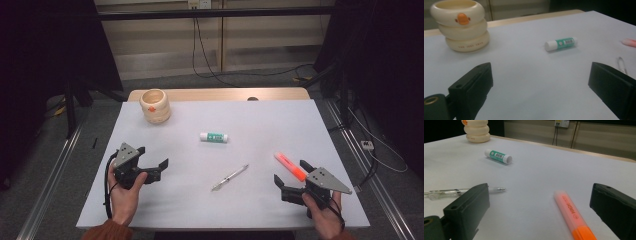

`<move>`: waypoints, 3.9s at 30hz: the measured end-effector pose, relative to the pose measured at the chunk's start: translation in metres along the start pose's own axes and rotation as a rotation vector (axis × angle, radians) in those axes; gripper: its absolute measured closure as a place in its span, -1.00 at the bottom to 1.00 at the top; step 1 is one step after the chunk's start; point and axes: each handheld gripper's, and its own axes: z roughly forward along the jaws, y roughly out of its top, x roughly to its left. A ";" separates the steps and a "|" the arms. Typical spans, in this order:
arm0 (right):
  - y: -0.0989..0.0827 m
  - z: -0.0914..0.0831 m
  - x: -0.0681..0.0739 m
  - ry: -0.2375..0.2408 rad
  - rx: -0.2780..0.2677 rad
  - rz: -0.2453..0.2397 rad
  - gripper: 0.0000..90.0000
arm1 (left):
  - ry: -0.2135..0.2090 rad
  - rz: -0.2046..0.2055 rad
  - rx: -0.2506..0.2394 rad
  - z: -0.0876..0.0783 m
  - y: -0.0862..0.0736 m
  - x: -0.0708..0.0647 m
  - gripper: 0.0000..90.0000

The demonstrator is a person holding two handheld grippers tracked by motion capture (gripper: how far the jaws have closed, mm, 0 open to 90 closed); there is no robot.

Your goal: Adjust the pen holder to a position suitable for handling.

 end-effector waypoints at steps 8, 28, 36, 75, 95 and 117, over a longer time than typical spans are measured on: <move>0.000 0.000 0.000 0.000 -0.003 -0.002 -0.94 | -0.062 0.007 0.014 0.010 0.013 0.009 -0.87; 0.000 0.000 0.000 0.001 0.003 -0.004 -0.94 | -0.030 0.031 0.002 0.033 0.045 0.038 -0.84; -0.001 0.001 -0.001 0.004 0.008 0.001 -0.94 | 0.020 0.033 0.043 0.054 0.071 0.058 -0.83; -0.004 0.007 -0.002 0.037 0.035 0.005 -0.94 | 0.208 -0.128 0.219 0.149 0.104 0.158 -0.53; -0.004 0.007 -0.001 0.047 0.037 0.003 -0.94 | 0.244 -0.193 0.347 0.177 0.104 0.177 0.21; -0.005 0.008 -0.001 0.053 0.048 0.003 -0.94 | 0.204 -0.279 0.330 0.166 0.106 0.183 0.61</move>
